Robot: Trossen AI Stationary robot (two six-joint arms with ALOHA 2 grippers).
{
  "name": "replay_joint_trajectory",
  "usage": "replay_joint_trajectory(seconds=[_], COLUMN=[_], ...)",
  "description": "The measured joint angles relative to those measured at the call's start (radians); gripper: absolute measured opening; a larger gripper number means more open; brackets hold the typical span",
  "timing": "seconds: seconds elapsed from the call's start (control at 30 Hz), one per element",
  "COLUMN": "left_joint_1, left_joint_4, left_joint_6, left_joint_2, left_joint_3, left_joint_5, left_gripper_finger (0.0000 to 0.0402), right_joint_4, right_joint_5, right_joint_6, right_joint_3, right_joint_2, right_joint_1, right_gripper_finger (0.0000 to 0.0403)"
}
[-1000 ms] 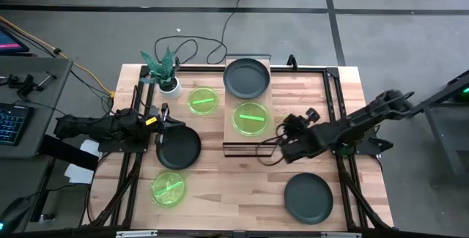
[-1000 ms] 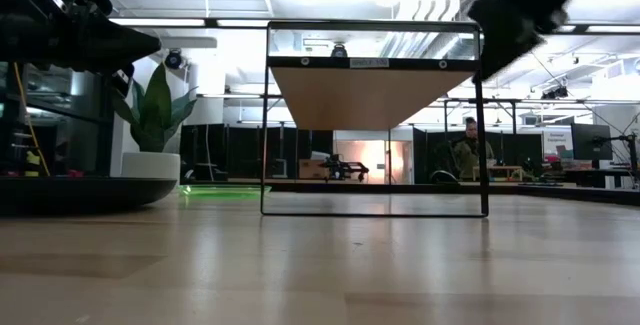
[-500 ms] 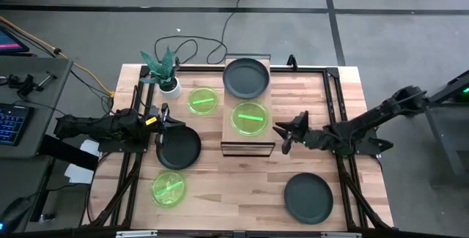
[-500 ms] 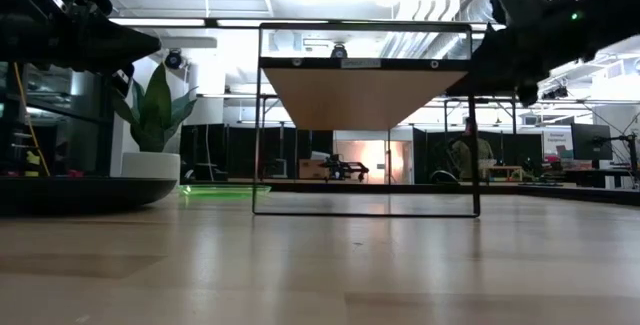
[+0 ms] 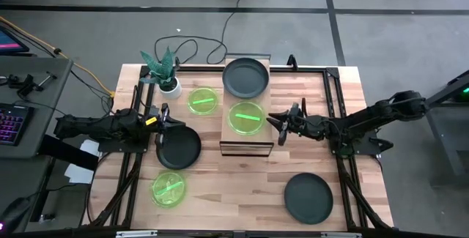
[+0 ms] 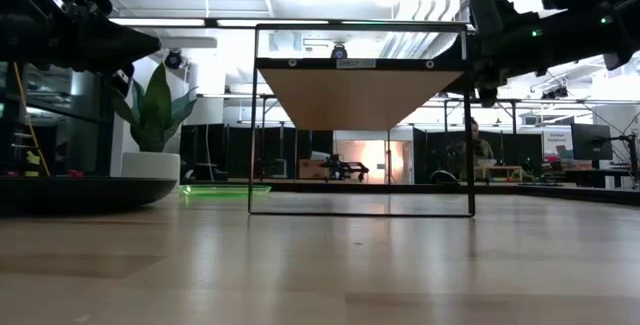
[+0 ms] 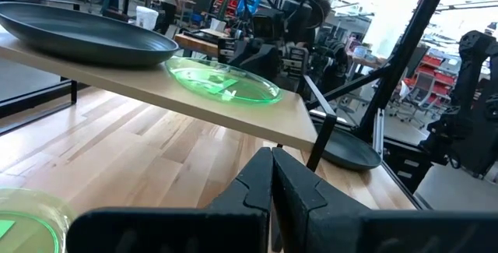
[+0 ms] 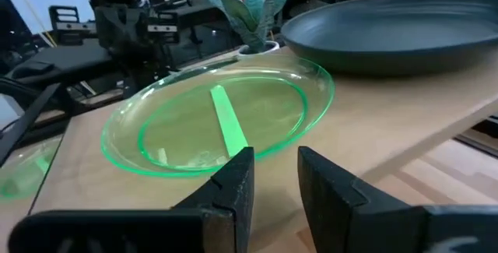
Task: Place and stack plates onto a shelf
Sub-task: Put the right green plate on the shelf, then stack the left black plate on top of the black plate on the shelf
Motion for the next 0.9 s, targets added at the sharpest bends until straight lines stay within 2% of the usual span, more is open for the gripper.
replay_joint_trajectory(seconds=[0.9], left_joint_1=[0.0], left_joint_4=[0.0], left_joint_6=[0.0], left_joint_2=[0.0], left_joint_3=[0.0], left_joint_5=[0.0], left_gripper_finger=[0.0001], right_joint_4=[0.006], right_joint_5=[-0.005], right_joint_6=[-0.052], right_joint_3=[0.0], right_joint_2=[0.013], right_joint_1=[-0.007], right_gripper_finger=[0.0089])
